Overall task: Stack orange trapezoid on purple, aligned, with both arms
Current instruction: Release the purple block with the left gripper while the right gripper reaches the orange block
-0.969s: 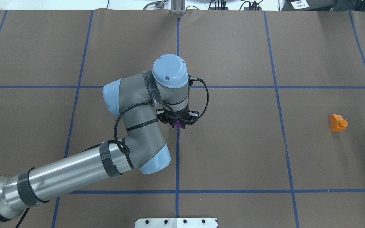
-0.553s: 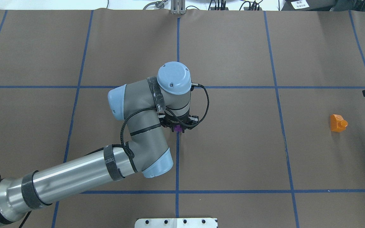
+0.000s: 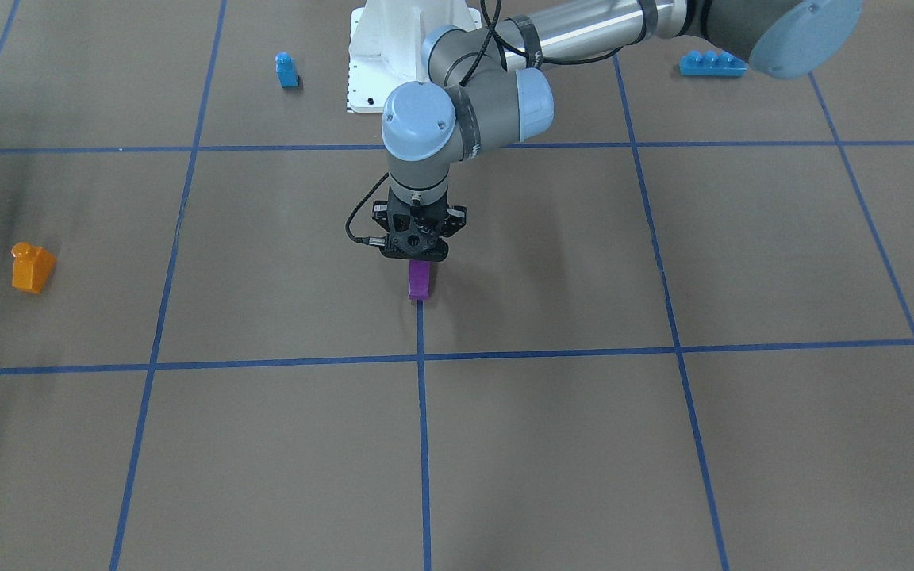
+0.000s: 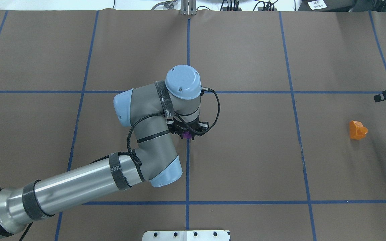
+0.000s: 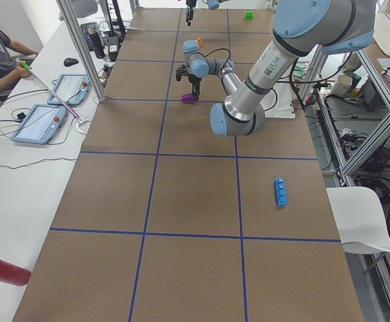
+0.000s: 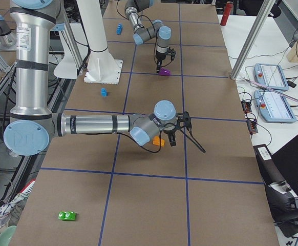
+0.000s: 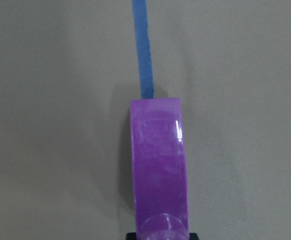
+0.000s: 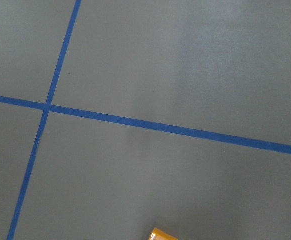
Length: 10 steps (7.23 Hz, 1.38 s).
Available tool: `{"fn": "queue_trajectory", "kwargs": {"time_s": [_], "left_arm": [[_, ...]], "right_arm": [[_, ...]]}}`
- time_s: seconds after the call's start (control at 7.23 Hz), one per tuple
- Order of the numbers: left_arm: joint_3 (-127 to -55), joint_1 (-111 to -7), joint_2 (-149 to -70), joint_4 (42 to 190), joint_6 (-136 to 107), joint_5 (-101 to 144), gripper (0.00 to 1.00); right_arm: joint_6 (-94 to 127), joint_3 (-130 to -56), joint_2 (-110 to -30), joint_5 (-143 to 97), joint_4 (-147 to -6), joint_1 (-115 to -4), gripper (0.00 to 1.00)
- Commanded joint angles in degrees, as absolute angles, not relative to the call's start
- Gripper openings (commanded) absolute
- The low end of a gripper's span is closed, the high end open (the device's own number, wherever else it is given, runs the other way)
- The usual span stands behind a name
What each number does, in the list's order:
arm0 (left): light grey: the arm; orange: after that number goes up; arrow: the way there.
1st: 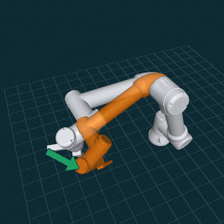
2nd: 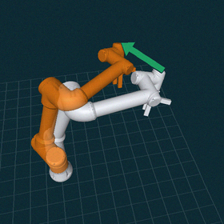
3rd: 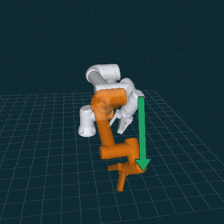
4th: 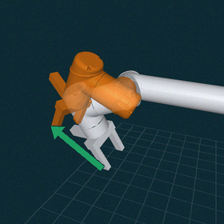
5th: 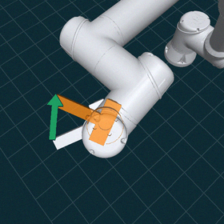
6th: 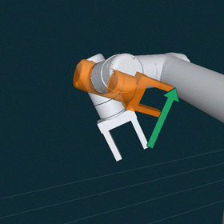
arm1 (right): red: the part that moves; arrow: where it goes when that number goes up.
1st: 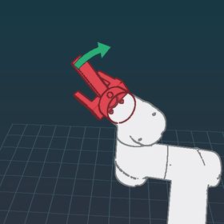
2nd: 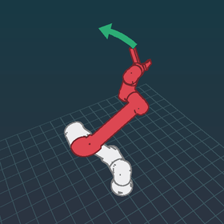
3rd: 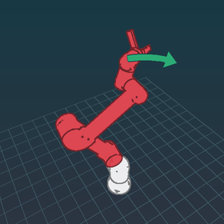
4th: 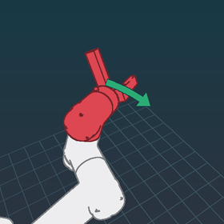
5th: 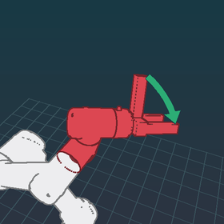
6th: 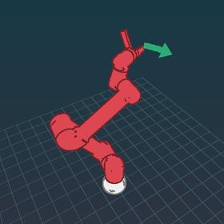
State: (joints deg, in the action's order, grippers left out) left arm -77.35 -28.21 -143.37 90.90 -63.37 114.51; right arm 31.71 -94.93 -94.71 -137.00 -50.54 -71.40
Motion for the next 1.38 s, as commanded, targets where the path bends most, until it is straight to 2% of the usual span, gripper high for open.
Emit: {"fn": "queue_trajectory", "kwargs": {"time_s": [0.0,0.83,1.11,1.25], "left_arm": [[-77.69,-28.47,-143.52,90.97,-63.46,112.43,1.0],[-80.07,-31.46,-143.53,91.05,-67.24,112.24,1.0],[-80.07,-31.46,-143.44,91.05,-67.24,112.24,1.0],[-80.07,-31.46,-143.35,91.05,-67.41,112.24,1.0]], "right_arm": [[36.37,-94.92,-93.7,-136.15,-51.06,-68.22,1.0],[42.45,-94.04,-95.36,-131.22,-58.18,-59.42,0.99],[42.45,-90.98,-94.22,-127.98,-58.01,-56.88,0.99],[42.45,-90.88,-93.78,-128.14,-58.09,-56.87,0.86]]}}
